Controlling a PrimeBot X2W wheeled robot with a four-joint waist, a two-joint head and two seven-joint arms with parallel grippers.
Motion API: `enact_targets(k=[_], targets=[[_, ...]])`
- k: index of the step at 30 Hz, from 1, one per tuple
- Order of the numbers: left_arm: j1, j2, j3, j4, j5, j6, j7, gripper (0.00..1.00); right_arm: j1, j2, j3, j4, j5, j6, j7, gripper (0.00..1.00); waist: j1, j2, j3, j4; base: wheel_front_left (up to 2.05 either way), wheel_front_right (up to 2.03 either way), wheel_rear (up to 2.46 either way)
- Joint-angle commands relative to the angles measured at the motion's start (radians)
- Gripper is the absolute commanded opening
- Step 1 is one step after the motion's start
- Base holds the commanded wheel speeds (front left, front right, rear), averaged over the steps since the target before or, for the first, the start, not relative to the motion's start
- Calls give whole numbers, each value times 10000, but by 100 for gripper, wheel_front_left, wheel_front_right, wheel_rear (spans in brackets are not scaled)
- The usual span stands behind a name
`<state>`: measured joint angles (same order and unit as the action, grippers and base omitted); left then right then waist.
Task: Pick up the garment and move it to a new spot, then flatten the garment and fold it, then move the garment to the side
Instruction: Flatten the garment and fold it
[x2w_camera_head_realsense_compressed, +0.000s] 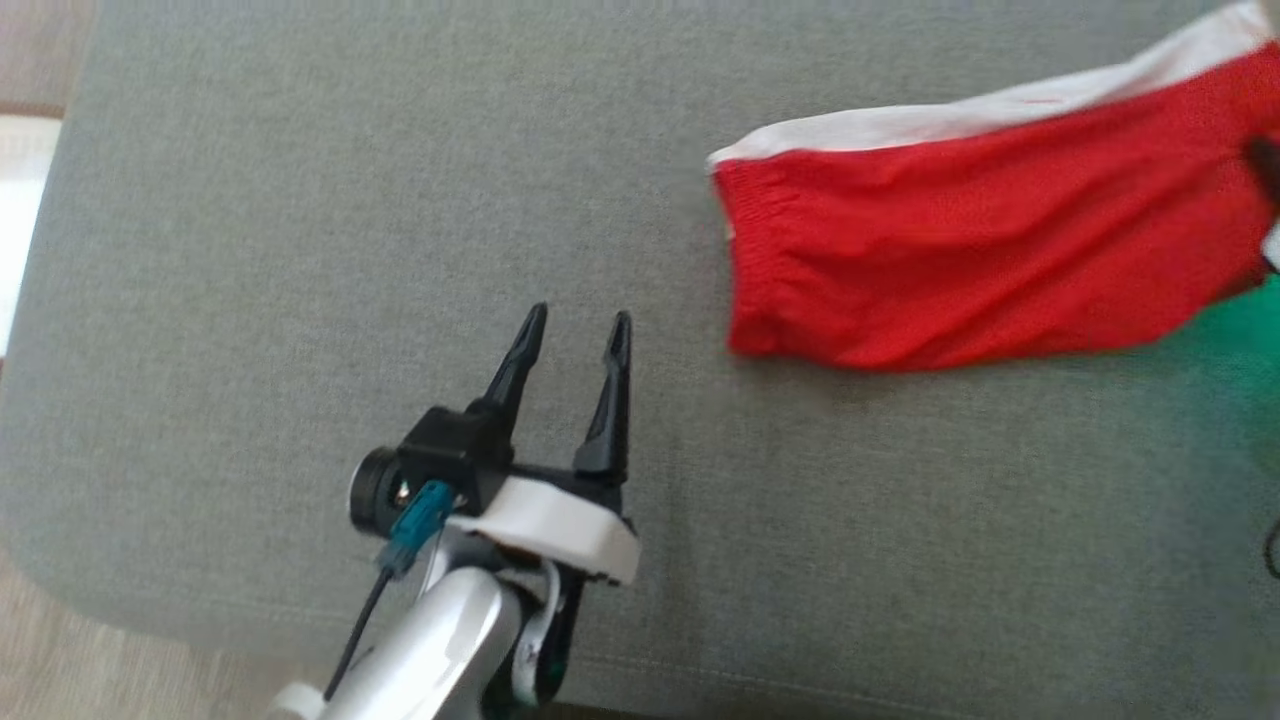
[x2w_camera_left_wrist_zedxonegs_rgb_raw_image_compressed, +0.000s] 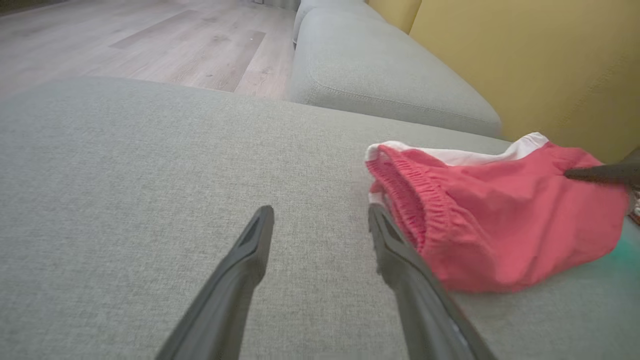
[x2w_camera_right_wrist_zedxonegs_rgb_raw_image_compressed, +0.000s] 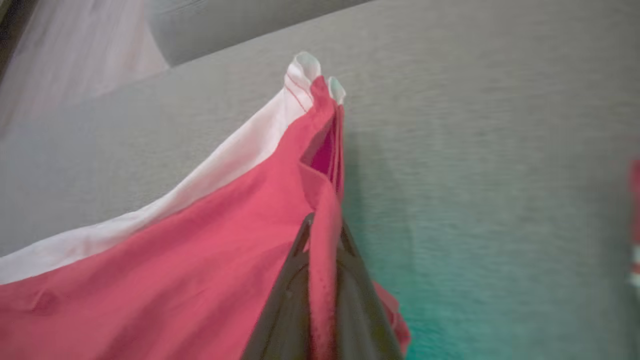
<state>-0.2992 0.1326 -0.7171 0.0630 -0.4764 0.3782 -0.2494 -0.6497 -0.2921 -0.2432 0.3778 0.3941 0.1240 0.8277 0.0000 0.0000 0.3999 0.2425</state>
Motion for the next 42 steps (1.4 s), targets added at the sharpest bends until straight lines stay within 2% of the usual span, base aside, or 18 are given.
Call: enact_targets(k=[1,6,10,14,17,20,26,35,36,37,38,39,42], targets=[[162,249,508,-358,190,-89,-122,100,107,-125,-202,-541,-129,67,-31,0,0,0,-253,-222,0,0,0],[783,211,1047,-343,458,-382,-123,100,488,43,-1113,-829,-427,67,-237,0,0,0,-524,-326,0,0,0],[1144,5,1380,-303,606,-572,-123,100,597,401,-1157,-1611,-366,67,-163,0,0,0,-724,-285,0,0,0],[1431,-207,1642,-242,709,-756,-123,100,783,1113,-594,-2830,-345,67,297,0,0,0,-924,-258,0,0,0],[1582,-353,1797,-198,771,-886,-123,100,1038,1856,301,-3795,-308,67,819,0,0,0,-988,-247,0,0,0],[1689,-474,1910,-131,847,-1026,-123,100,1346,2277,1302,-4380,-152,67,1059,0,0,0,-1024,-230,0,0,0],[1678,-647,1938,24,961,-1295,-124,100,1705,2411,2198,-3851,283,67,227,0,0,0,-1090,-6,0,0,0],[1902,-776,2135,146,1148,-1526,-124,100,1672,2417,2944,-1754,1491,67,-1728,0,0,0,-1321,354,0,0,0],[1935,-783,2145,158,1163,-1534,-124,100,1623,2417,2998,-1557,1611,67,-1870,5,0,0,-1347,359,0,0,0],[1962,-790,2153,172,1172,-1540,-124,100,1567,2417,3050,-1385,1717,67,-2020,30,0,0,-1373,358,0,0,0],[1982,-795,2160,186,1179,-1547,-124,100,1514,2417,3122,-1241,1924,67,-2187,50,0,0,-1403,352,0,0,0],[2002,-800,2171,197,1184,-1552,-124,100,1475,2417,3196,-1099,2226,67,-2355,100,0,0,-1443,333,0,0,0],[2081,-809,2246,227,1203,-1549,-124,100,1378,2418,3535,-729,3295,67,-2820,100,0,0,-1586,197,0,0,0]])
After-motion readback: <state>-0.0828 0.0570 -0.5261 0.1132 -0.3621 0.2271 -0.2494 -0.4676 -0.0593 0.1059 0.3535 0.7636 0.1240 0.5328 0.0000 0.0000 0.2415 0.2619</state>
